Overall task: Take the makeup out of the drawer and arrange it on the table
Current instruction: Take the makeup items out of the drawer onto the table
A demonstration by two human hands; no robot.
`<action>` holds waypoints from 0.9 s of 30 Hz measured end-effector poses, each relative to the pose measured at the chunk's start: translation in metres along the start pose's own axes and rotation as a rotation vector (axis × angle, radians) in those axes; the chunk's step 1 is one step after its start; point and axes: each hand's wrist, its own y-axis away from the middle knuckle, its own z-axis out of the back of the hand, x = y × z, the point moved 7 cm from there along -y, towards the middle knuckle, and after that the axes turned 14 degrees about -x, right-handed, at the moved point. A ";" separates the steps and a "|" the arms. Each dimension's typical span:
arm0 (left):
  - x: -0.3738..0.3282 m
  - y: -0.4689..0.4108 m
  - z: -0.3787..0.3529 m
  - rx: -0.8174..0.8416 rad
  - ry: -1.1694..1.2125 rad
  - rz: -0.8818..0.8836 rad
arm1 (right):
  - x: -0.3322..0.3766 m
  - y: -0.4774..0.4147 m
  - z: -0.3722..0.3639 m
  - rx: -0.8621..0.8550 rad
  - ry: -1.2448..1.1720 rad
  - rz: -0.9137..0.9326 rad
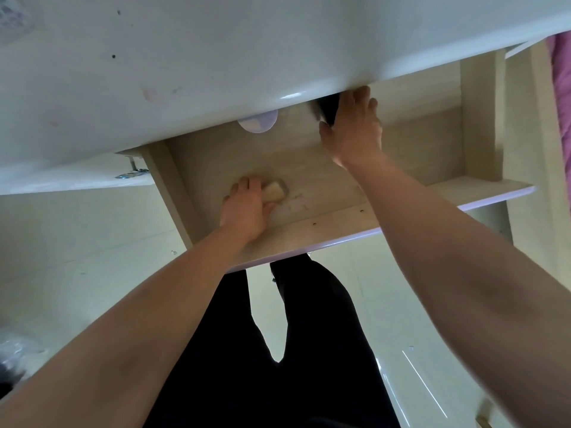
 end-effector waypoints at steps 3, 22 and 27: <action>0.011 -0.004 0.005 -0.022 0.070 0.042 | 0.000 -0.002 -0.008 -0.055 0.024 -0.075; 0.031 0.053 0.106 -0.228 0.334 0.189 | 0.015 0.105 0.030 0.258 -0.336 -0.014; 0.057 0.075 0.182 -0.428 0.469 0.235 | 0.075 0.103 0.090 0.174 -0.421 0.138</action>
